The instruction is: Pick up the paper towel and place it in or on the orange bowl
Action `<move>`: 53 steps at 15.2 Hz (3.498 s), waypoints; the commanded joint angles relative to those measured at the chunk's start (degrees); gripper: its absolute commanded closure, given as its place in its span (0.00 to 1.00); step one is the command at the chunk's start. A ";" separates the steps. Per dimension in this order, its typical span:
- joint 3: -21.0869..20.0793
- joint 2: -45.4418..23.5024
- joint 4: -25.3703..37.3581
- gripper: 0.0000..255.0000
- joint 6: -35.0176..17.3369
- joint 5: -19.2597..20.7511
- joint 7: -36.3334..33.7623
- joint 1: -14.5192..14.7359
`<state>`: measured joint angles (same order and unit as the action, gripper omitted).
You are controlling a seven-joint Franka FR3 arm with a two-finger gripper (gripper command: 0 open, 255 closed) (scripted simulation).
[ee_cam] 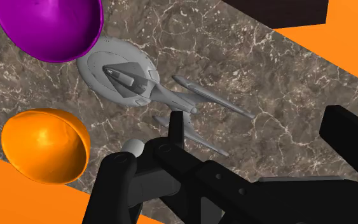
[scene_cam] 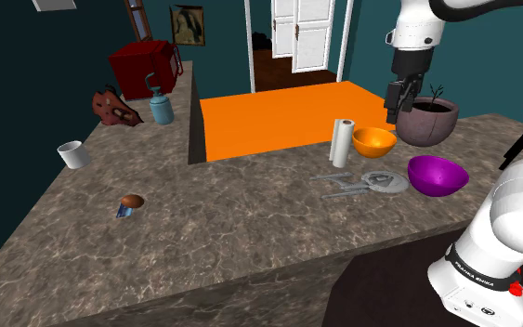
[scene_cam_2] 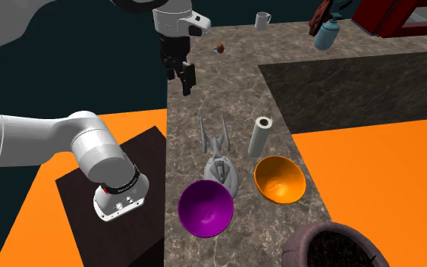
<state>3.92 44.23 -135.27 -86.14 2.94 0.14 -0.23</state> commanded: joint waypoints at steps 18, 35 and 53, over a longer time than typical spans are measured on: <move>10.44 -33.54 13.26 0.00 -18.19 5.94 13.02 -2.54; 13.20 -50.42 20.20 0.00 -27.42 4.46 18.59 -4.74; 13.19 -49.81 21.05 1.00 -25.97 4.56 18.66 -4.69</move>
<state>17.11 -5.83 -114.49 -112.62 7.46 18.78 -4.93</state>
